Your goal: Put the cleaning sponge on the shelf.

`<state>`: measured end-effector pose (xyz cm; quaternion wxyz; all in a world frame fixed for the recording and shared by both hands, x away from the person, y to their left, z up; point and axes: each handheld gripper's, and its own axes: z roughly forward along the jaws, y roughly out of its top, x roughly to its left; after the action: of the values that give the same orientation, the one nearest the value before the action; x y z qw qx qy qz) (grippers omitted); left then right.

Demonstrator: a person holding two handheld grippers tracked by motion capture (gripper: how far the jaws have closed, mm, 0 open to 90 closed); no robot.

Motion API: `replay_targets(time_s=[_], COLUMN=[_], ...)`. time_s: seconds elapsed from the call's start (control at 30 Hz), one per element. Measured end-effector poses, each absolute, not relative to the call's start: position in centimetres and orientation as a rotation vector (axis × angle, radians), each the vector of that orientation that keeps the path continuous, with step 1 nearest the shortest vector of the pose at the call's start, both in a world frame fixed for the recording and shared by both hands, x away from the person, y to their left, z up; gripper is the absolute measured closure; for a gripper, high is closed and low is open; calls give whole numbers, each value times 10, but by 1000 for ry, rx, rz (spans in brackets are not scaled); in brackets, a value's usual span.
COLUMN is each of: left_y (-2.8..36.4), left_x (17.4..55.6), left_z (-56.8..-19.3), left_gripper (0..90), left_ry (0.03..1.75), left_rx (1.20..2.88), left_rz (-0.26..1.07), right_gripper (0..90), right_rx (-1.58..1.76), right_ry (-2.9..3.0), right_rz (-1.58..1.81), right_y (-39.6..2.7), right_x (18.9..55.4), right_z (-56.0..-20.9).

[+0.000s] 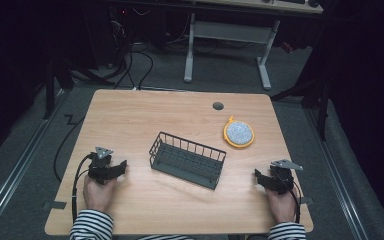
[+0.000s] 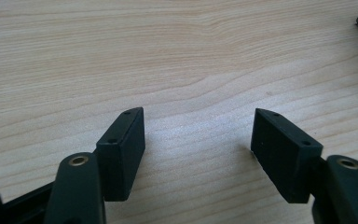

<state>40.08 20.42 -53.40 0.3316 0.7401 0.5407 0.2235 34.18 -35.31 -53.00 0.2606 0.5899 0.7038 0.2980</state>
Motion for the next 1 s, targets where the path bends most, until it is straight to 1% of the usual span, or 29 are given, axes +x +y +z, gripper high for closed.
replay_targets(time_s=[0.07, 0.27, 0.4, 0.6, 0.63, 0.73, 0.9, 1.0], left_y=[204, 204, 204, 204, 204, 204, 204, 204], left_x=[400, 400, 400, 400, 400, 400, 400, 400], left_z=[-536, -537, -537, -537, -537, -537, -537, -537], left_gripper=[352, 345, 333, 331, 331, 331, 335, 338], left_ry=[1390, 1406, 1402, 1402, 1402, 1400, 1401, 1402], left_rx=[1935, 1923, 1925, 1924, 1924, 1927, 1925, 1924], left_rz=[612, 613, 605, 606, 606, 605, 607, 607], right_gripper=[342, 352, 401, 406, 409, 417, 464, 470], right_rx=[1593, 1611, 1641, 1630, 1607, 1572, 1529, 1529], right_ry=[1915, 1908, 1934, 1946, 1951, 1962, 1980, 1995], right_rz=[809, 811, 836, 868, 891, 915, 892, 885], right_y=[-354, -353, -353, -354, -351, -346, -340, -338], right_x=[342, 341, 340, 347, 353, 365, 386, 400], right_z=[-530, -529, -526, -509, -497, -481, -463, -459])
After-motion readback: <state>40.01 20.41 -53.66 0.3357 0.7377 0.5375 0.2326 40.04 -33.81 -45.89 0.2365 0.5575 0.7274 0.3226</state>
